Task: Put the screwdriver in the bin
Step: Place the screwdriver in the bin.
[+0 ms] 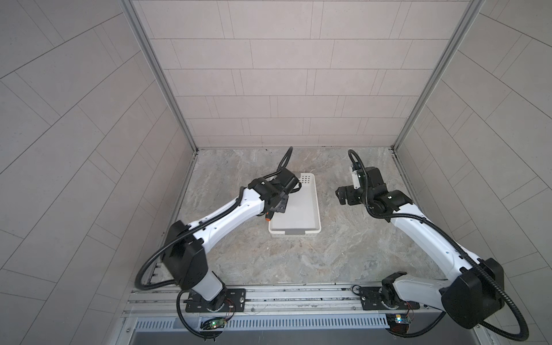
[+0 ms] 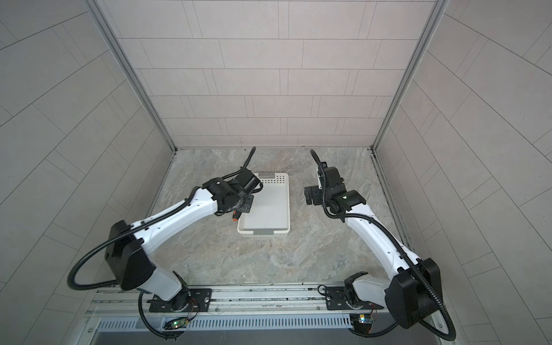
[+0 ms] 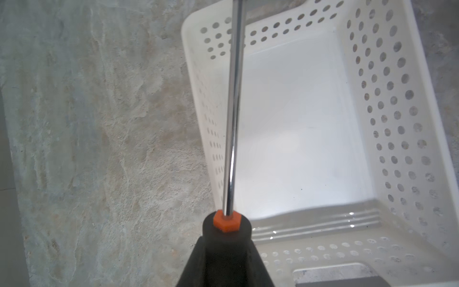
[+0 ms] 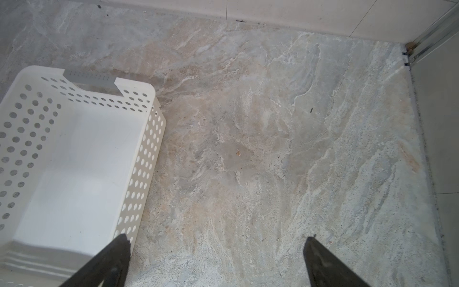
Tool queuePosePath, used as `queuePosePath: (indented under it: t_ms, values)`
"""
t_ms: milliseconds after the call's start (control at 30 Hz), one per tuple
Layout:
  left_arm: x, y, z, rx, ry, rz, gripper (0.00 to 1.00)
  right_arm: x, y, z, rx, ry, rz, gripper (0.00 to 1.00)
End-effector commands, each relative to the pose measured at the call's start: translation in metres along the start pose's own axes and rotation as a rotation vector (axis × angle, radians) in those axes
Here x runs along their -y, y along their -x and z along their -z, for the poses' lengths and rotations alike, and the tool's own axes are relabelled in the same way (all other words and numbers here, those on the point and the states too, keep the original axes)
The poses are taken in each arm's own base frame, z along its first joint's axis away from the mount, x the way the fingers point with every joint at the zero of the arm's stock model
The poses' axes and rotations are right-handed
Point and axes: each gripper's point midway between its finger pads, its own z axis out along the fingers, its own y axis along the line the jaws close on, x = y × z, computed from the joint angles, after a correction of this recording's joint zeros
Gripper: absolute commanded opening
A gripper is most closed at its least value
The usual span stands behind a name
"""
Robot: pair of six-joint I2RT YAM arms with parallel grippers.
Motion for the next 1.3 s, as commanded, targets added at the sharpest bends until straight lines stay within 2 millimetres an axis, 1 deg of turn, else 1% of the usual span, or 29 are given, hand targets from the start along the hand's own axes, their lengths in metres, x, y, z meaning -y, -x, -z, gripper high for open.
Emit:
queuePosePath:
  t_ms: [0,67,167,267,400,600,733,867,1000,1100,1267]
  values:
    - [0.027,0.015,-0.013,-0.015,-0.026,-0.045,0.0,0.012,0.007,0.023,0.015,-0.042,-0.019,1.0]
    - [0.044,0.025,-0.025,-0.028,-0.041,-0.069,0.0,0.015,0.01,0.03,0.046,-0.046,-0.026,1.0]
    - [0.064,0.036,-0.039,-0.045,-0.064,-0.085,0.0,0.02,0.01,0.037,0.061,-0.061,-0.029,1.0]
    - [0.076,0.041,-0.053,-0.065,-0.069,-0.099,0.0,0.026,0.006,0.041,0.052,-0.071,-0.027,1.0]
    - [0.075,0.043,-0.064,-0.07,-0.028,-0.105,0.0,0.034,0.002,0.044,0.07,-0.078,-0.045,1.0]
    - [0.081,0.042,-0.079,-0.105,-0.011,-0.126,0.0,0.032,-0.001,0.039,0.063,-0.057,-0.05,1.0]
    - [0.079,0.035,-0.091,-0.132,0.018,-0.133,0.03,0.032,-0.004,0.036,0.055,-0.059,-0.047,1.0]
    - [0.075,0.024,-0.097,-0.154,0.031,-0.13,0.03,0.031,-0.005,0.032,0.048,-0.059,-0.046,1.0]
    - [0.073,0.016,-0.102,-0.153,0.035,-0.132,0.07,0.03,-0.006,0.029,0.043,-0.054,-0.049,1.0]
    - [0.075,0.011,-0.109,-0.172,0.032,-0.141,0.11,0.03,-0.008,0.027,0.036,-0.054,-0.048,1.0]
    - [0.079,0.007,-0.118,-0.18,0.024,-0.141,0.16,0.031,-0.009,0.024,0.031,-0.058,-0.046,1.0]
